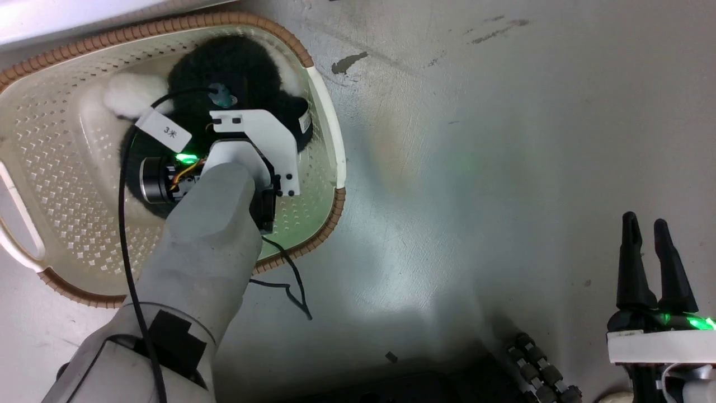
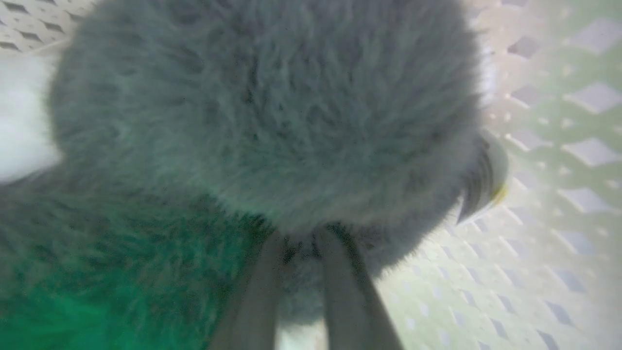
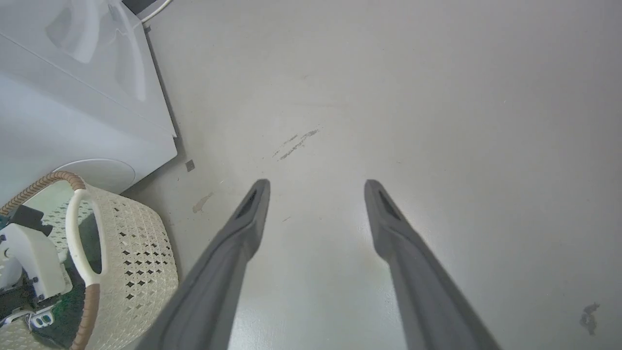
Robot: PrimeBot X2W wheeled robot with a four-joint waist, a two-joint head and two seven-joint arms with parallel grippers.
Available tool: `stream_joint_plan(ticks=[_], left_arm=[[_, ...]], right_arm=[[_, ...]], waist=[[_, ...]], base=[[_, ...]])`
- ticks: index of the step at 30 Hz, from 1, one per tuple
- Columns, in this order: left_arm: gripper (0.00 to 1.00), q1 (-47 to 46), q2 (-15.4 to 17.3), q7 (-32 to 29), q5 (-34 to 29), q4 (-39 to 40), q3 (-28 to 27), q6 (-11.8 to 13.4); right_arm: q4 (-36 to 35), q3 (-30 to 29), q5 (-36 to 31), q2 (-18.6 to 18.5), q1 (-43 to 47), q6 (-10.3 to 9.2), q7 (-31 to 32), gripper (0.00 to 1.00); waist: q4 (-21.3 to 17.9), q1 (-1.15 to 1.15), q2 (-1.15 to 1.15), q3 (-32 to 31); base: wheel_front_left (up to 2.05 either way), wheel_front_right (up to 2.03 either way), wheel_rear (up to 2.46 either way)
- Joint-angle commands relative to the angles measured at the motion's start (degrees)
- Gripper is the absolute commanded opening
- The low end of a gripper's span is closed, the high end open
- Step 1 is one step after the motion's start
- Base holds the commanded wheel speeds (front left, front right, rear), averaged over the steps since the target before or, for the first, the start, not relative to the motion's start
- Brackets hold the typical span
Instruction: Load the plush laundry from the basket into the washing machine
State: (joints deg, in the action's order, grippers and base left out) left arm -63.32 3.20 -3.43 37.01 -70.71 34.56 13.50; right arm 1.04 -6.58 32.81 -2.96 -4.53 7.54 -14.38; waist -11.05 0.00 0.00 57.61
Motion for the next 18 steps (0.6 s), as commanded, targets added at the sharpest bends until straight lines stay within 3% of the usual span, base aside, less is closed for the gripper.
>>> stream_joint_plan(ticks=[1, 9, 18], left_arm=[[0.0, 0.7, 0.1, 0.5, 0.2, -0.7, 0.3, -0.6], [0.0, 0.6, -0.1, 4.7, 0.9, -0.4, 0.1, -0.7], [0.0, 2.3, -0.3, 9.0, 2.6, -0.1, 0.3, -3.2]], right_arm=[[0.0, -0.2, 0.2, 0.1, -1.1, -0.05, -0.4, 1.0], [-0.1, -0.6, 0.2, 0.1, -1.2, -0.05, -0.4, 1.0], [0.8, 0.4, 0.1, -0.2, -2.0, -0.05, -0.4, 1.0]], waist=[[0.1, 0.0, 0.0, 0.1], [0.7, 0.0, 0.0, 0.0], [2.3, 0.0, 0.0, -3.6]], base=[[0.0, 0.0, 0.0], [0.0, 0.0, 0.0], [0.0, 0.0, 0.0]])
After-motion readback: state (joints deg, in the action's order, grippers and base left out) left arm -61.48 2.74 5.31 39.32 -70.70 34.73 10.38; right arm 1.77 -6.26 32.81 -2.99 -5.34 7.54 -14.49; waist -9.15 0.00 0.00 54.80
